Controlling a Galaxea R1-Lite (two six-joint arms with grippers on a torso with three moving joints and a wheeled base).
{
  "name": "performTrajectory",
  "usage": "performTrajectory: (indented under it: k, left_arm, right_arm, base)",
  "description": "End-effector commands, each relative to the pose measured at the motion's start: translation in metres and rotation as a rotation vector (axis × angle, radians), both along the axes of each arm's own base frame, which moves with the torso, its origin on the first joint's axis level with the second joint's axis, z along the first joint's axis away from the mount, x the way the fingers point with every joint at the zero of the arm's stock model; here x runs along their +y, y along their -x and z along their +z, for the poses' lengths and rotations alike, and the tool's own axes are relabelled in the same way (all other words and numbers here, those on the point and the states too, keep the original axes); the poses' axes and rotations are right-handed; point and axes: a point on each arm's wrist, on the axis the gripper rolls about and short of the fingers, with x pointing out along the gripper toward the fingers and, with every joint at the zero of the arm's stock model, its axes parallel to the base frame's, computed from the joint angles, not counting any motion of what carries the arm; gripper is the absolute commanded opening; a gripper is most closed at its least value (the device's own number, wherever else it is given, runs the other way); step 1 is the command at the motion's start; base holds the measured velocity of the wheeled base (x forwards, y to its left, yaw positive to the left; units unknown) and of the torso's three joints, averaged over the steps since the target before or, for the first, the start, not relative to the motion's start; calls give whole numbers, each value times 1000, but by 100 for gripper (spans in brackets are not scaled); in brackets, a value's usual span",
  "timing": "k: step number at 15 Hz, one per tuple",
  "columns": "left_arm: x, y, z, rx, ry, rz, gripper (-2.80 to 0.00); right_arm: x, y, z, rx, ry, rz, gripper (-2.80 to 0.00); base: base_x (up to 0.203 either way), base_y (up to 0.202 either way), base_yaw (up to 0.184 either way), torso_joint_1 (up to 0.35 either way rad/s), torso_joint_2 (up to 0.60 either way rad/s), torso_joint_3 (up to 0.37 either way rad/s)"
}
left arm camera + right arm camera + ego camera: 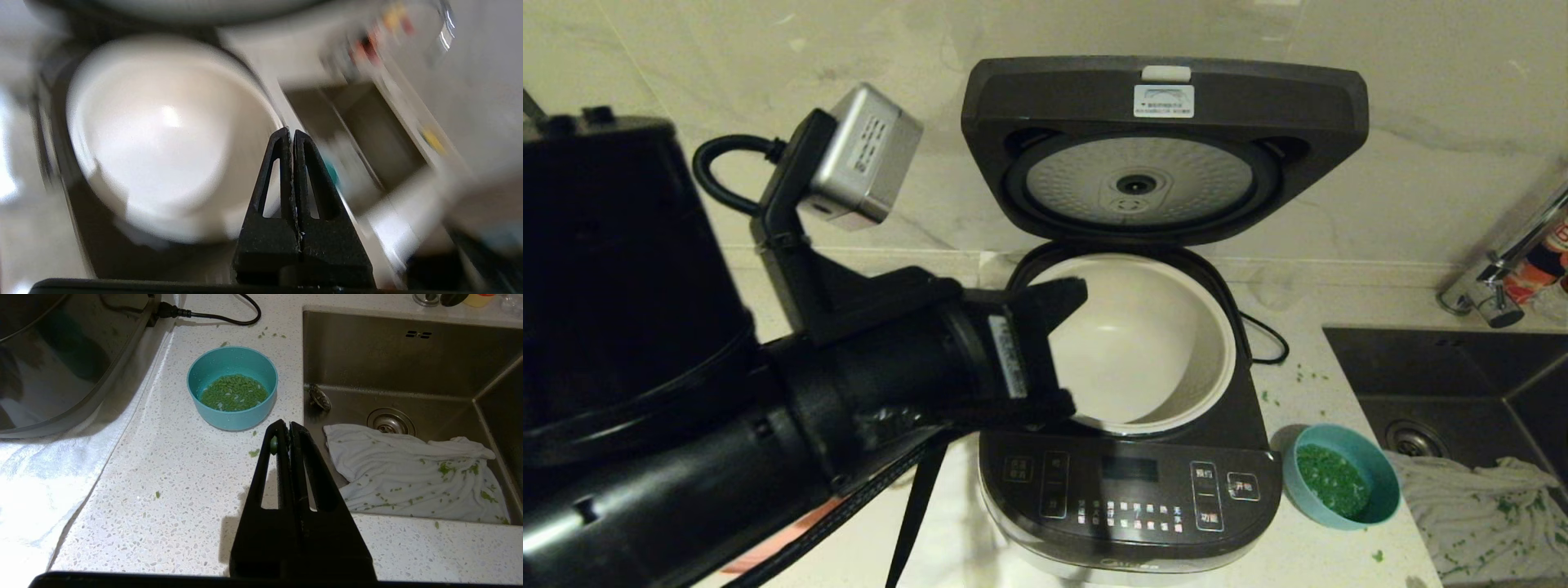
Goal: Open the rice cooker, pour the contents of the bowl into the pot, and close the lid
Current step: Open the rice cooker
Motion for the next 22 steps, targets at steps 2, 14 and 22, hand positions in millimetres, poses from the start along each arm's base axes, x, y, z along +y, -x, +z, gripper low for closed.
performTrajectory:
  k: [2, 14, 22]
  left_arm:
    - [-32, -25, -4, -86, -52, 54, -280]
    - [-57, -109, 15, -292, 14, 243, -280]
    - [-70, -144, 24, -367, 22, 296, -280]
  right_arm:
    - [0, 0, 0, 1, 0, 0, -280]
    - [0, 0, 0, 1, 0, 0, -280]
    - [0, 0, 0, 1, 0, 1, -280]
  base:
    - [0, 0, 0, 0, 0, 0]
    - [0, 0, 0, 0, 0, 0]
    - [0, 0, 0, 0, 0, 0]
